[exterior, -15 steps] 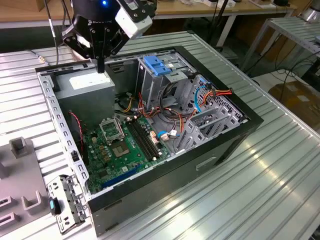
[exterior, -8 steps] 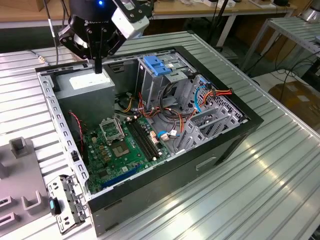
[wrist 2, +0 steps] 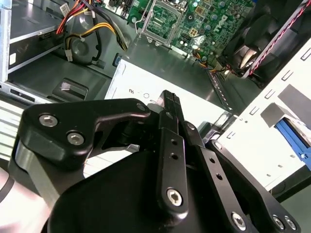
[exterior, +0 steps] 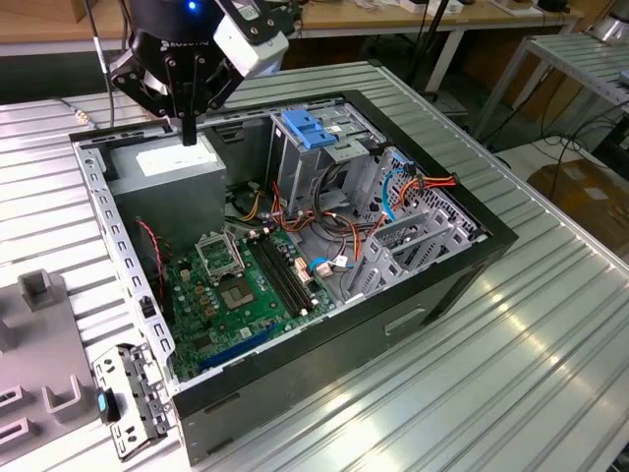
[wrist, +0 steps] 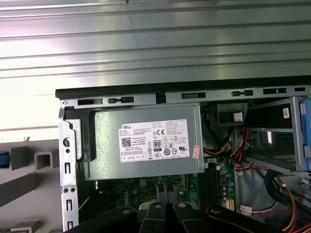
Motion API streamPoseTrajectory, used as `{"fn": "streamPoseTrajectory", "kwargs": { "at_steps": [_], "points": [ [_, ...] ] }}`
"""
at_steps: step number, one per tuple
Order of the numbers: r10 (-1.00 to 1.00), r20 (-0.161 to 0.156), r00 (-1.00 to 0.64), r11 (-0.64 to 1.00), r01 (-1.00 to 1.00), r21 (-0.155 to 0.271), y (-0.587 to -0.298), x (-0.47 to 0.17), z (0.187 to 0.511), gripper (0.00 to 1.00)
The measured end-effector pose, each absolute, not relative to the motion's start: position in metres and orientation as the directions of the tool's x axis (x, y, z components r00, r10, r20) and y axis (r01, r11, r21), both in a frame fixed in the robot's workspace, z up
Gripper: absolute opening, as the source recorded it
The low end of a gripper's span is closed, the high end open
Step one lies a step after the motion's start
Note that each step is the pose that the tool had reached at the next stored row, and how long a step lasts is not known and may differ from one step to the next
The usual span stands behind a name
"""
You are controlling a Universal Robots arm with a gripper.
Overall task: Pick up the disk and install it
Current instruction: 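Reach for the disk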
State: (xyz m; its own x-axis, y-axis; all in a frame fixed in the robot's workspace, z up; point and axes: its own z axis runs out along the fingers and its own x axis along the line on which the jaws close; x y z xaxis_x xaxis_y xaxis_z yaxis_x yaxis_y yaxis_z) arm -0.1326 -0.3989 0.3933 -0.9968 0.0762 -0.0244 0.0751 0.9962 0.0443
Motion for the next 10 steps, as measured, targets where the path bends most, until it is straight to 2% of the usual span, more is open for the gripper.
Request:
{"fn": "streamPoseTrajectory", "kwargs": {
  "at_steps": [10],
  "points": [
    [0.076,-0.024,-0.997,0.996,0.075,0.044,-0.3989,-0.1385,0.3933,0.11]
  ]
}}
